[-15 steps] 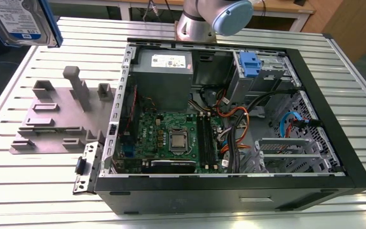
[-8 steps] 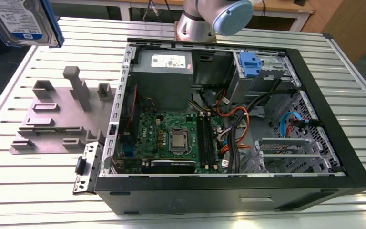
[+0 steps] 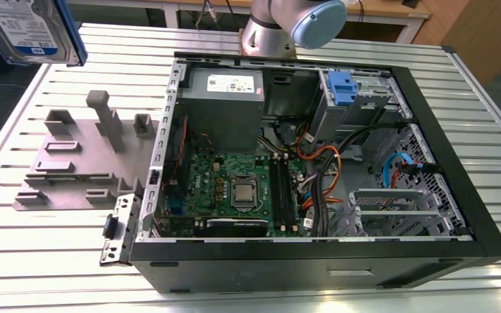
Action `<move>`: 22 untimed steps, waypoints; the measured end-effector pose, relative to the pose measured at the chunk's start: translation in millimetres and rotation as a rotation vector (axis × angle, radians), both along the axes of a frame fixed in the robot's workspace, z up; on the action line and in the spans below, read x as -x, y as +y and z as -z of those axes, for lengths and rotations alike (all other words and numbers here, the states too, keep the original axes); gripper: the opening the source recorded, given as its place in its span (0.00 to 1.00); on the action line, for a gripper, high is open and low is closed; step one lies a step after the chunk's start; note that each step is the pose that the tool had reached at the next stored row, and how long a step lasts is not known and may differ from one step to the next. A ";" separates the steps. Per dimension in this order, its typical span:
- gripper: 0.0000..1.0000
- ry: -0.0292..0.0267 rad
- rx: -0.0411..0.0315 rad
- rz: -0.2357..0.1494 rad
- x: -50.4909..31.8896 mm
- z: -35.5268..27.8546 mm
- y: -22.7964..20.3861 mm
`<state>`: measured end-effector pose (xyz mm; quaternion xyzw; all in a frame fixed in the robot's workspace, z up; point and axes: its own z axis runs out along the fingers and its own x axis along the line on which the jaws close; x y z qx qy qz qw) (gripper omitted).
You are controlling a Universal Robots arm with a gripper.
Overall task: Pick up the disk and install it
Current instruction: 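Pick up the disk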
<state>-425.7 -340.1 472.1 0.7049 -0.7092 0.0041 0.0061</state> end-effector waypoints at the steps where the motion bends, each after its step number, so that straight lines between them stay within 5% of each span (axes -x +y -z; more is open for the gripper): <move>1: 0.36 -0.0001 0.0000 0.000 0.0 0.1 -0.9; 6: 0.36 0.0001 0.0003 0.000 0.0 -0.7 -3.1; 18: 0.36 0.0000 0.0003 0.000 0.0 -20.4 -3.2; 22: 0.36 -0.0001 0.0003 0.000 0.0 -22.0 -3.5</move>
